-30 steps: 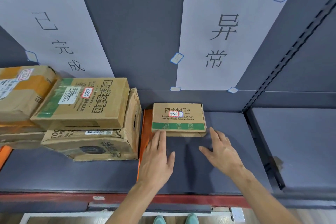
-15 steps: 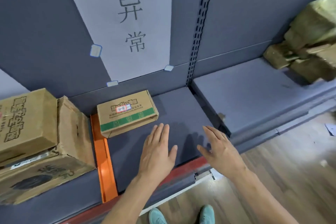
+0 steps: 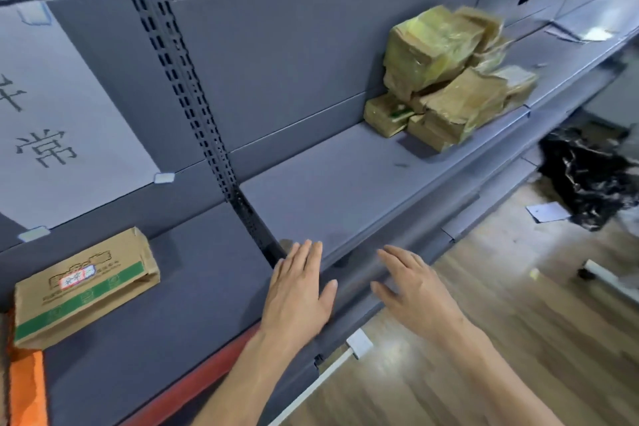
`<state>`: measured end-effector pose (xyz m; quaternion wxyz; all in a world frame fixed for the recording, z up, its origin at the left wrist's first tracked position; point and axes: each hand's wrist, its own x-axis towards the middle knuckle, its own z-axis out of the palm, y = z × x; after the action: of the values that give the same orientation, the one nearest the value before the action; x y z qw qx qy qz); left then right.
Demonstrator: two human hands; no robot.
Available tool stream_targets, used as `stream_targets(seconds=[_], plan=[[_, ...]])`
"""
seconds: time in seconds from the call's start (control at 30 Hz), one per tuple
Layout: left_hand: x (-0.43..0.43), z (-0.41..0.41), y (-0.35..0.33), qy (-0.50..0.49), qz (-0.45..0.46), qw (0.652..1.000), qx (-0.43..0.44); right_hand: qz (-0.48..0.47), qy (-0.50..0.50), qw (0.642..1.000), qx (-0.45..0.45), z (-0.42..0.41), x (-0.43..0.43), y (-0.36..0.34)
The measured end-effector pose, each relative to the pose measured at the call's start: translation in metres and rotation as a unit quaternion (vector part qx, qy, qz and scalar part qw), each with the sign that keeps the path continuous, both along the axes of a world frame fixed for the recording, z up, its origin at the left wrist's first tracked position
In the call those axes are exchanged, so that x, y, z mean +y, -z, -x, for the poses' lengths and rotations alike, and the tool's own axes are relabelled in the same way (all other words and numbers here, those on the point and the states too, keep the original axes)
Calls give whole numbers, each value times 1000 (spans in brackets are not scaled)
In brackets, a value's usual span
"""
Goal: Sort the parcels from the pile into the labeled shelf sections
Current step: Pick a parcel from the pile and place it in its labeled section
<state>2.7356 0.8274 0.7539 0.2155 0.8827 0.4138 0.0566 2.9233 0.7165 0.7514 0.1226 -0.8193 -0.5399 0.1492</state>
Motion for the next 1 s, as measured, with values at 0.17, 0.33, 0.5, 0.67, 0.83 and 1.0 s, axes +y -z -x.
stream_targets(seconds=[0.17, 0.33, 0.5, 0.67, 0.83, 1.0], plan=[[-24, -77, -4, 36, 10, 999, -4, -8, 43, 999, 2, -73, -45, -12], [-36, -134, -5, 70, 15, 997, -10, -9, 83, 996, 12, -121, -72, -18], [-28, -176, -6, 97, 21, 995, -7, -7, 106, 994, 15, -153, -76, -13], [-2, -227, -5, 101, 45, 993, -27, -4, 118, 993, 16, -192, -61, -8], [32, -275, -4, 107, 58, 992, -28, 6, 122, 992, 8, -239, -27, -12], [68, -310, -12, 103, 46, 993, -25, 4, 110, 994, -3, -276, 11, -19]])
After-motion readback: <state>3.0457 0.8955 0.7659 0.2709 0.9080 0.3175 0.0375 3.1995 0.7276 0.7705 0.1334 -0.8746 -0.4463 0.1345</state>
